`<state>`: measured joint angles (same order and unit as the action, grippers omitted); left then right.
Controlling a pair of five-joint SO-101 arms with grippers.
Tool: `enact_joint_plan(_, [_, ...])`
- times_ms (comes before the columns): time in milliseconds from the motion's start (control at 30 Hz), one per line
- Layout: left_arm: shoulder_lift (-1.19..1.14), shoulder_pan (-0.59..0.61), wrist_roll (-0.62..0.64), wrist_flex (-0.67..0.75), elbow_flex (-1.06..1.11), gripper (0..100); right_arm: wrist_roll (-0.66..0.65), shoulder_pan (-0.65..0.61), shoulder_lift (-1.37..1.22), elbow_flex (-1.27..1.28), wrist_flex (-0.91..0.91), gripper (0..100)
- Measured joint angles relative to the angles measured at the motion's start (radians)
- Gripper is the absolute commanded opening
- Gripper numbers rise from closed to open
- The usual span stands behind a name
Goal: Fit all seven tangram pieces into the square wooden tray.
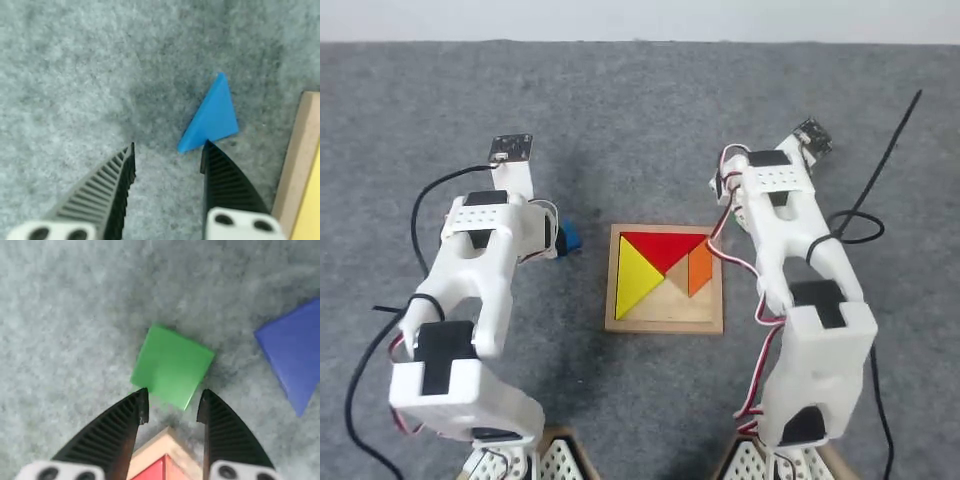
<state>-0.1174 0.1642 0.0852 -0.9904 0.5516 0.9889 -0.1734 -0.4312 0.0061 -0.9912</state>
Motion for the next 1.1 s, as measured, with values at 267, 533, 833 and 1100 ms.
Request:
enact_joint_plan(267, [0.000,0.000,0.000,0.003,0.000,21,0.006,0.003,-0.091,-0.109,0.000,30.7])
enact_joint_plan(533, [0.000,0.000,0.000,0.003,0.000,21,0.037,0.003,-0.201,-0.236,-0.005,29.2])
enact_joint_plan(833, [0.000,0.000,0.000,0.003,0.002,21,0.034,0.025,-0.307,-0.413,-0.261,3.5])
enact_joint_plan(1100, [0.000,0.000,0.005,0.003,0.005,21,-0.051,0.021,-0.338,-0.549,-0.420,0.7])
